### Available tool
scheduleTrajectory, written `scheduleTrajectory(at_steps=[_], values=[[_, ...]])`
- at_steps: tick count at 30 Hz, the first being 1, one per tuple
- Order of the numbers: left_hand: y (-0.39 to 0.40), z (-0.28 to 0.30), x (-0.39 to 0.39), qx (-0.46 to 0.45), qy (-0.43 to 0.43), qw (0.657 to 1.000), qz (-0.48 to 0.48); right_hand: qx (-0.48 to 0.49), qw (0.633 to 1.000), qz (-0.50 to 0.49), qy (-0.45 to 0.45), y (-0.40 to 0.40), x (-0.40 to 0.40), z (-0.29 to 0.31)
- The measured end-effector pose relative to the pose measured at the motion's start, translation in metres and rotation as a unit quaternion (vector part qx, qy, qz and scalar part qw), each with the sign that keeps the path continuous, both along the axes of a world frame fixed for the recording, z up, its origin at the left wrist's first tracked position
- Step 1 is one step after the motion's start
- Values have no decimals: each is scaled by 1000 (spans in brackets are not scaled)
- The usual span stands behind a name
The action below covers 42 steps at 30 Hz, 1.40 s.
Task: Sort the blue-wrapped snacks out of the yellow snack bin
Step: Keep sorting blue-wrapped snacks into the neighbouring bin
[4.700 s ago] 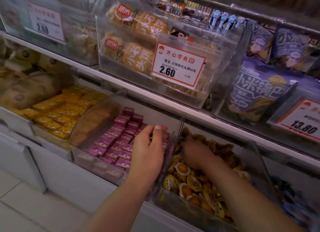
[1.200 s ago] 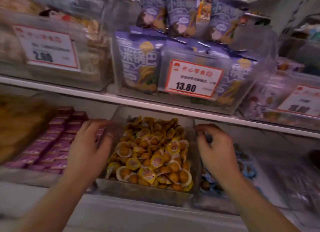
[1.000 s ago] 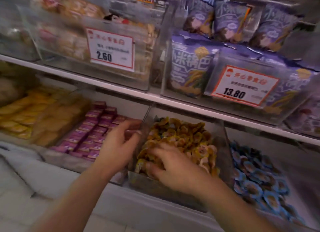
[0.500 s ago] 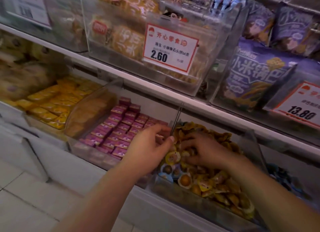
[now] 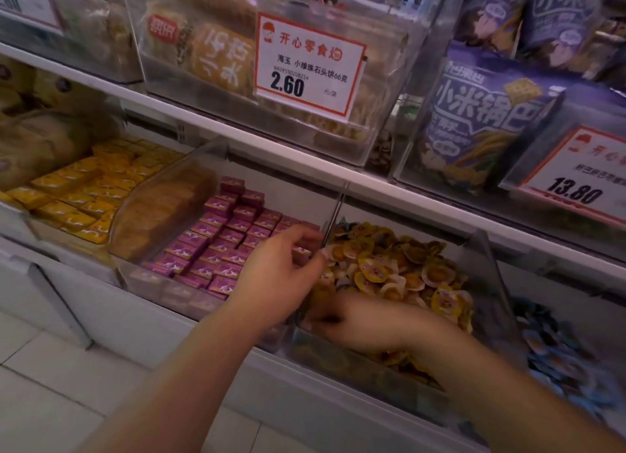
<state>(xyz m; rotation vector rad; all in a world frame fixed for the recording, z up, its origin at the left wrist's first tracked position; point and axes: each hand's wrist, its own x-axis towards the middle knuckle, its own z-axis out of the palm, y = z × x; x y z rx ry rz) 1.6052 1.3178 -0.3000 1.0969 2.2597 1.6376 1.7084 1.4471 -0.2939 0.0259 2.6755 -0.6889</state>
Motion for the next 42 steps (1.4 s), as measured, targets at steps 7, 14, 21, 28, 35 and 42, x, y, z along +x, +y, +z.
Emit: scheduleTrajectory(at_steps=[7,14,21,28,35,42], values=[[0,-1,0,3,-9,1000,1,122,989,-74,39,30,-9,-21],[0,0,0,4,-3,1000,3,241,966,-39,-81,8,-29,-31],[3,1,1,0,-8,1000,16,145,987,-51,-53,8,-31,-17],[2,3,1,8,-8,1000,12,-11,994,-103,27,24,-20,-13],[5,3,8,15,97,993,61,-151,935,-278,158,60,11,24],[37,-6,65,24,181,981,-67,-348,805,-430,216,71,81,35]])
